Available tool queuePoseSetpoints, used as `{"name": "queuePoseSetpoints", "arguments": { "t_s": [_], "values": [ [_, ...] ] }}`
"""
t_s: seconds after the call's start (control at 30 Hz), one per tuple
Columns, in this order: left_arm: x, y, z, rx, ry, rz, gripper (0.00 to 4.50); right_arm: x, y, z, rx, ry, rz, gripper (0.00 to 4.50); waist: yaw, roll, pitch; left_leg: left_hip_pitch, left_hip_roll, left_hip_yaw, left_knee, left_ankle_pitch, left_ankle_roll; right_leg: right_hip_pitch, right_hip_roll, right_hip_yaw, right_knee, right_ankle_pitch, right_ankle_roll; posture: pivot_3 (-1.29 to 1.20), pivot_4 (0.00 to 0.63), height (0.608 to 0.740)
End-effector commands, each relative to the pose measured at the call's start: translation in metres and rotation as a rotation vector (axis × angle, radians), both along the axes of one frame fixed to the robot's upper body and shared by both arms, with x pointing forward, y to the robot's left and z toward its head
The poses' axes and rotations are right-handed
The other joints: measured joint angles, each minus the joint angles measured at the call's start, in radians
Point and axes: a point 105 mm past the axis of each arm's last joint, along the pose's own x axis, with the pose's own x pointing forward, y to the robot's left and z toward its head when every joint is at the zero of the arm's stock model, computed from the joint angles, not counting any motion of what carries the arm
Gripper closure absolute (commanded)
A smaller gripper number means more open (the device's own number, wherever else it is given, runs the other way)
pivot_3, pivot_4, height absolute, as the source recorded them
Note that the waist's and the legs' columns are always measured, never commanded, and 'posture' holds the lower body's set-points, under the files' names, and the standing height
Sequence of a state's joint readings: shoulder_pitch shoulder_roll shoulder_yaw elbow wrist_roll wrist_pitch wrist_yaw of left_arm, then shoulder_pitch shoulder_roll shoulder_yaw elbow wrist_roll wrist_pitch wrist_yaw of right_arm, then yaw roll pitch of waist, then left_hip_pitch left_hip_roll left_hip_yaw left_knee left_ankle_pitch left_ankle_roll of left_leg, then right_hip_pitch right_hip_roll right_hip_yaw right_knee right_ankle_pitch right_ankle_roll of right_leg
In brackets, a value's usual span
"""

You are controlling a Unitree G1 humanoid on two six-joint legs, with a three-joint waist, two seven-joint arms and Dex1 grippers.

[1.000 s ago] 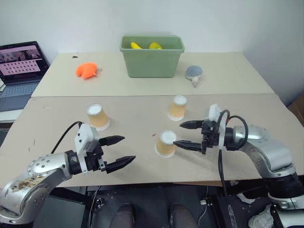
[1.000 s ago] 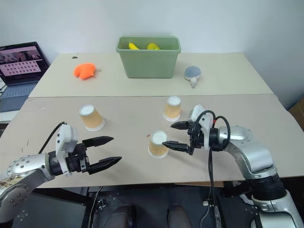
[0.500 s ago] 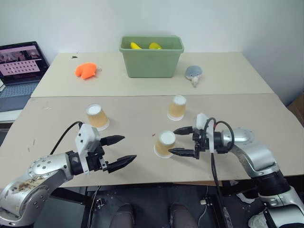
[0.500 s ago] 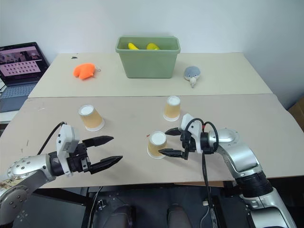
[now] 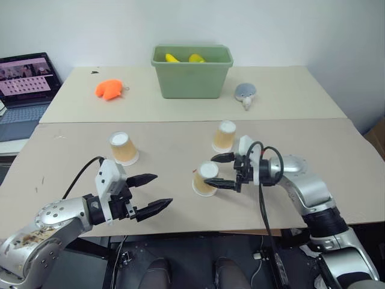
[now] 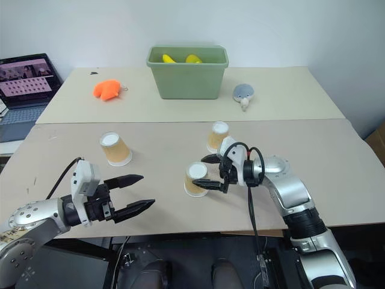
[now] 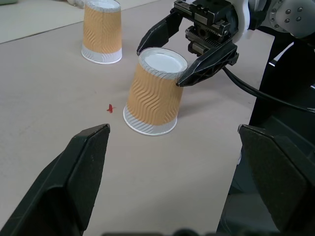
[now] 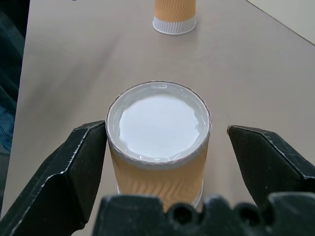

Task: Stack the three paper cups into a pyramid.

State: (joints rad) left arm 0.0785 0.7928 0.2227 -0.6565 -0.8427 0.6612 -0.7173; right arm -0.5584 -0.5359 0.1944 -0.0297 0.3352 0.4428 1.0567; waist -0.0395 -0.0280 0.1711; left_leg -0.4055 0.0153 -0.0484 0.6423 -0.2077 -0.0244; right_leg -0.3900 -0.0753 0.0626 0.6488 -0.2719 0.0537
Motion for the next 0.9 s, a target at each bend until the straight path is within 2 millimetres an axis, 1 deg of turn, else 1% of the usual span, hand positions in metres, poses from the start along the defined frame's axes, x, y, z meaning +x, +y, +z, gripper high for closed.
{"name": "queuePoseSetpoints", "arguments": {
  "t_s": [0.03, 0.47, 0.53, 0.57, 0.6, 0.67, 0.8, 0.9],
  "values": [
    [-0.001, 0.000, 0.004, 0.015, -0.029, -0.001, 0.05, 0.000, 0.003, 0.020, 0.021, -0.066, 0.007, 0.00, 0.000, 0.000, 0.000, 0.000, 0.000, 0.000, 0.000, 0.000, 0.000, 0.000, 0.000, 0.000, 0.000, 0.000, 0.000, 0.00, 0.150, 0.732],
    [-0.001, 0.000, 0.002, 0.024, -0.025, -0.001, 0.05, 0.000, 0.005, 0.009, -0.006, -0.035, -0.009, 0.00, 0.000, 0.000, 0.000, 0.000, 0.000, 0.000, 0.000, 0.000, 0.000, 0.000, 0.000, 0.000, 0.000, 0.000, 0.000, 0.00, 0.150, 0.732],
    [0.000, 0.000, 0.002, 0.023, -0.026, 0.005, 0.00, 0.000, 0.005, 0.008, -0.008, -0.033, -0.010, 0.52, 0.000, 0.000, 0.000, 0.000, 0.000, 0.000, 0.000, 0.000, 0.000, 0.000, 0.000, 0.000, 0.000, 0.000, 0.000, 0.00, 0.150, 0.732],
    [0.000, 0.000, 0.002, 0.022, -0.026, 0.009, 0.00, 0.000, 0.004, 0.007, -0.008, -0.032, -0.010, 0.71, 0.000, 0.000, 0.000, 0.000, 0.000, 0.000, 0.000, 0.000, 0.000, 0.000, 0.000, 0.000, 0.000, 0.000, 0.000, 0.00, 0.150, 0.732],
    [0.001, 0.000, 0.002, 0.020, -0.027, 0.013, 0.00, 0.000, 0.004, 0.007, -0.008, -0.030, -0.010, 1.11, 0.000, 0.000, 0.000, 0.000, 0.000, 0.000, 0.000, 0.000, 0.000, 0.000, 0.000, 0.000, 0.000, 0.000, 0.000, 0.00, 0.150, 0.732],
    [0.000, 0.000, 0.002, 0.019, -0.028, 0.016, 0.00, -0.001, 0.004, 0.005, -0.010, -0.026, -0.008, 1.74, 0.000, 0.000, 0.000, 0.000, 0.000, 0.000, 0.000, 0.000, 0.000, 0.000, 0.000, 0.000, 0.000, 0.000, 0.000, 0.00, 0.150, 0.732],
    [0.001, 0.001, 0.002, 0.021, -0.030, 0.020, 0.00, -0.001, 0.004, 0.005, -0.012, -0.027, -0.007, 1.76, 0.000, 0.000, 0.000, 0.000, 0.000, 0.000, 0.000, 0.000, 0.000, 0.000, 0.000, 0.000, 0.000, 0.000, 0.000, 0.00, 0.150, 0.732],
    [0.001, 0.001, 0.002, 0.023, -0.030, 0.024, 0.00, 0.001, 0.007, 0.009, -0.010, -0.041, -0.006, 1.76, 0.000, 0.000, 0.000, 0.000, 0.000, 0.000, 0.000, 0.000, 0.000, 0.000, 0.000, 0.000, 0.000, 0.000, 0.000, 0.00, 0.150, 0.732]
  ]
}}
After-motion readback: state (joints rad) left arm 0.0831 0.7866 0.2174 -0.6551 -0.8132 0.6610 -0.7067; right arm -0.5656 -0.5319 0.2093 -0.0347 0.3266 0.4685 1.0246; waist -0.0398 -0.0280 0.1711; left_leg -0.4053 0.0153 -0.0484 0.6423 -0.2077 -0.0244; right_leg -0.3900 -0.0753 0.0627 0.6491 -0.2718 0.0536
